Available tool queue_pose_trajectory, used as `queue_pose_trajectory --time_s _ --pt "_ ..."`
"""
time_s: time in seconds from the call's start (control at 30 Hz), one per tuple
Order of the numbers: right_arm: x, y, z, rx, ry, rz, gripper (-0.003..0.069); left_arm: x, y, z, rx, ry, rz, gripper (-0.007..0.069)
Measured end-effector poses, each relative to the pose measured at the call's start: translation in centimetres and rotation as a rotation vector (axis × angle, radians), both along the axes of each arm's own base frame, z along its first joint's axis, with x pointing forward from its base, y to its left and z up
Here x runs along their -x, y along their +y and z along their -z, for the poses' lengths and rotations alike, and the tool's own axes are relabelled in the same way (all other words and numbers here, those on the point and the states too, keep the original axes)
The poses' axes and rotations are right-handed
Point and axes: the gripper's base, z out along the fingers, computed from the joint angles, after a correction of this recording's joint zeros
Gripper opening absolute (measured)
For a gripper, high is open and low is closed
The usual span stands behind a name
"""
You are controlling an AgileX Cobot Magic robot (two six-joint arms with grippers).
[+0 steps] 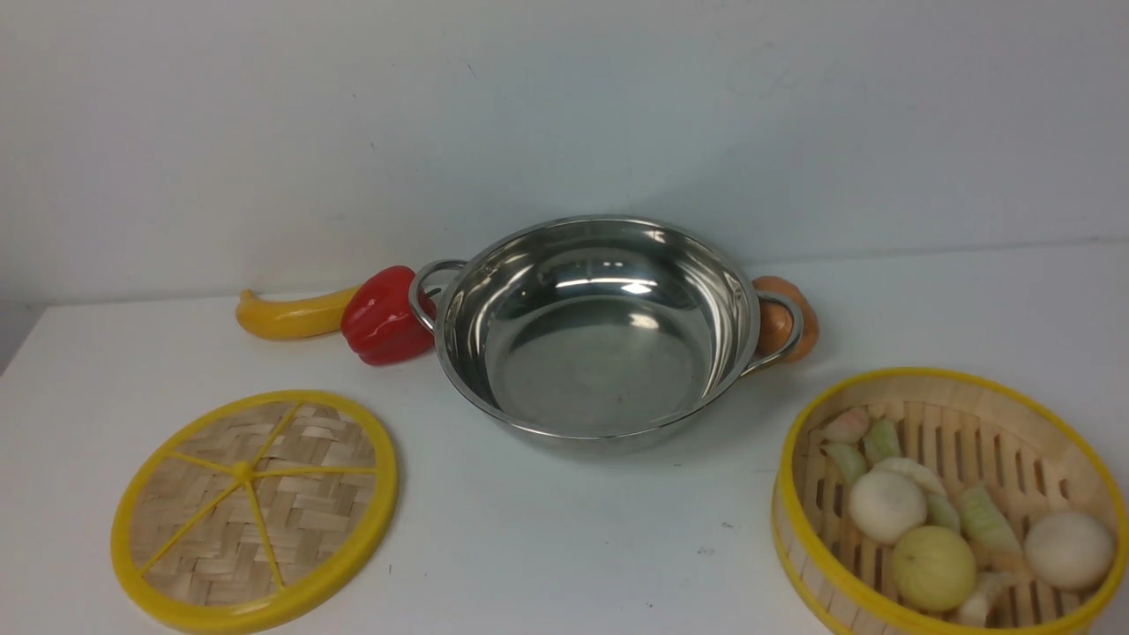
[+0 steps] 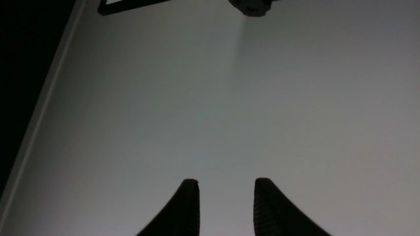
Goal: Place the steamer in the pot on the white table, and put the lid on the steamer.
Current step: 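Reach for and grasp the rim of the bamboo steamer holding the buns with the right gripper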
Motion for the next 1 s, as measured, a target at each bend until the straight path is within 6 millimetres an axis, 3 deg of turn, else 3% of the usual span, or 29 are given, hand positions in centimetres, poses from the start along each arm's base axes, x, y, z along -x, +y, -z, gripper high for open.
queue_pose_trajectory --time_s 0.2,0.4,0.47,0.57,0.63,0.73,0.83,0.87,0.9,1.0 --pt "0.0 0.8 -0.7 0.064 -0.068 -0.076 0.0248 0.0 -0.2 -0.1 -0.021 -0.01 0.015 0.0242" --pt "0.5 1.9 -1.8 0.237 -0.126 -0.084 0.0248 0.2 -0.7 -1.1 -0.116 -0.038 0.024 0.0242" --pt "0.8 2.3 -3.0 0.322 -0.126 -0.047 0.0248 0.4 -1.2 -2.3 -0.22 -0.051 0.013 0.0242" --pt "1.1 3.9 -7.5 0.646 -0.007 0.036 0.0248 0.0 -2.1 -4.8 -0.394 0.049 0.028 0.0242" --pt "-0.2 4.8 -9.8 0.854 0.224 0.035 0.0248 -1.7 -2.6 -5.5 -0.453 0.241 0.102 0.0242" --pt "-3.0 4.6 -10.9 0.985 0.646 -0.014 0.0248 -4.7 -3.2 -5.4 -0.504 0.539 0.226 0.0242" --pt "-6.4 3.3 -10.4 1.044 1.147 -0.09 0.0248 -8.1 -3.7 -5.0 -0.53 0.837 0.363 0.0242" --pt "-6.7 3.3 -10.3 1.049 1.176 -0.096 0.0248 -8.3 -3.7 -5.0 -0.528 0.855 0.373 0.0242" --pt "-8.8 2.8 -9.6 1.087 1.415 -0.163 0.0248 -10.4 -3.9 -4.6 -0.542 1.017 0.451 0.0242" --pt "-12.5 2.7 -7.9 1.172 1.68 -0.326 0.0248 -13.4 -3.9 -3.7 -0.585 1.258 0.562 0.0242"
